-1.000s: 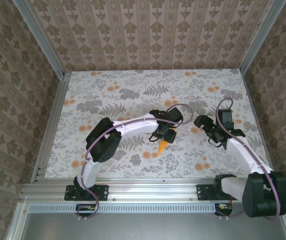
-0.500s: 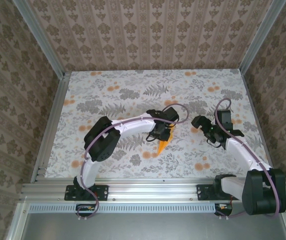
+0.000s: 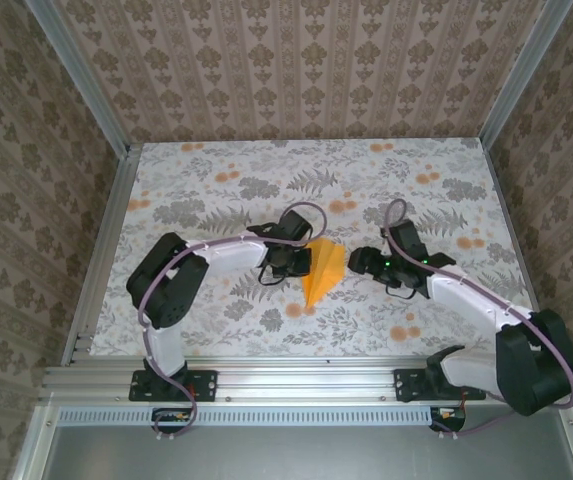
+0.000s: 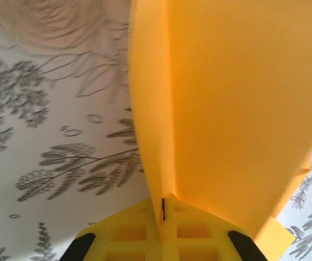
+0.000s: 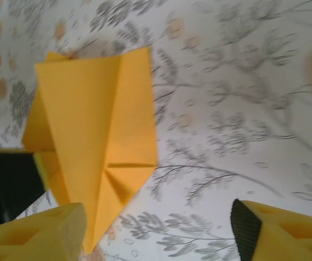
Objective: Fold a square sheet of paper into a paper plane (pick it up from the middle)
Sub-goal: Move a paper plane to the center of the table.
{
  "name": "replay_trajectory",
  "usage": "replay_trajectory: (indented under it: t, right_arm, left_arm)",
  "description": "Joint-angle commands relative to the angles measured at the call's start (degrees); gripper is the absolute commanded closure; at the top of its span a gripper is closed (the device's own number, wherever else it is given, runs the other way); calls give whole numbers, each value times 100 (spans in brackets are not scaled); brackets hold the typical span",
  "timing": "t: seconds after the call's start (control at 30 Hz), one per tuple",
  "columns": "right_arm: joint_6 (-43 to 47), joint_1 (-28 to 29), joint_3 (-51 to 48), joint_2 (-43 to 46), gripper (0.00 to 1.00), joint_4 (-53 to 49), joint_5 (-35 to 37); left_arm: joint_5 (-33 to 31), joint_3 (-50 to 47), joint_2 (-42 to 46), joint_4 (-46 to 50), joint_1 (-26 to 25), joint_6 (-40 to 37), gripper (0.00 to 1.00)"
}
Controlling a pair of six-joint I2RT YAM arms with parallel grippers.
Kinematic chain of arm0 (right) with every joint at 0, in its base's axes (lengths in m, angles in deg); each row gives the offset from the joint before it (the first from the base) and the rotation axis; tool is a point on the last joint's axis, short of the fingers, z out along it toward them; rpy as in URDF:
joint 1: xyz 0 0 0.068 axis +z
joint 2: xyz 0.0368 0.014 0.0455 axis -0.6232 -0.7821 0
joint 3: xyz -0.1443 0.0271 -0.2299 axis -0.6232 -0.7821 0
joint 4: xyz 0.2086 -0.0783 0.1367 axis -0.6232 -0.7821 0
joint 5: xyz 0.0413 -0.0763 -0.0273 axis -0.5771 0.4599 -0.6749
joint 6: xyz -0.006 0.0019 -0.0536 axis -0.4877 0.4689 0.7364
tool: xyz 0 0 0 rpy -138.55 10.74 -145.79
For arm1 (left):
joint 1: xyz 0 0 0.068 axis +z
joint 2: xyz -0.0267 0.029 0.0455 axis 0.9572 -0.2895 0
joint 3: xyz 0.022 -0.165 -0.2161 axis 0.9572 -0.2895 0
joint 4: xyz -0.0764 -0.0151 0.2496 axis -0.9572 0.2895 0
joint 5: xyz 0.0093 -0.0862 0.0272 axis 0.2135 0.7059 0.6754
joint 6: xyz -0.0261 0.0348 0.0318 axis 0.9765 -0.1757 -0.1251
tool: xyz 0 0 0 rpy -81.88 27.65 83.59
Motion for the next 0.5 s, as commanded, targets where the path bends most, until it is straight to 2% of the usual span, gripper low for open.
replay_trajectory:
  t: [0.0, 0.1, 0.23, 0.47]
  right_arm:
    - [-163, 574, 372, -204, 36, -420, 623]
    - [-356, 1182, 645, -477, 41, -604, 1002]
    - [-567, 1706, 987, -823, 45, -692, 1298]
    - [-602, 1799, 1110, -1360, 42, -589, 1269]
  left_arm:
    - [428, -480, 285, -1046, 106, 720, 100]
    - [526, -933, 442, -1716, 164, 983, 100]
    - [481, -1207, 581, -2062, 170, 1155, 100]
    - [388, -1473, 598, -2102, 184, 1398, 100]
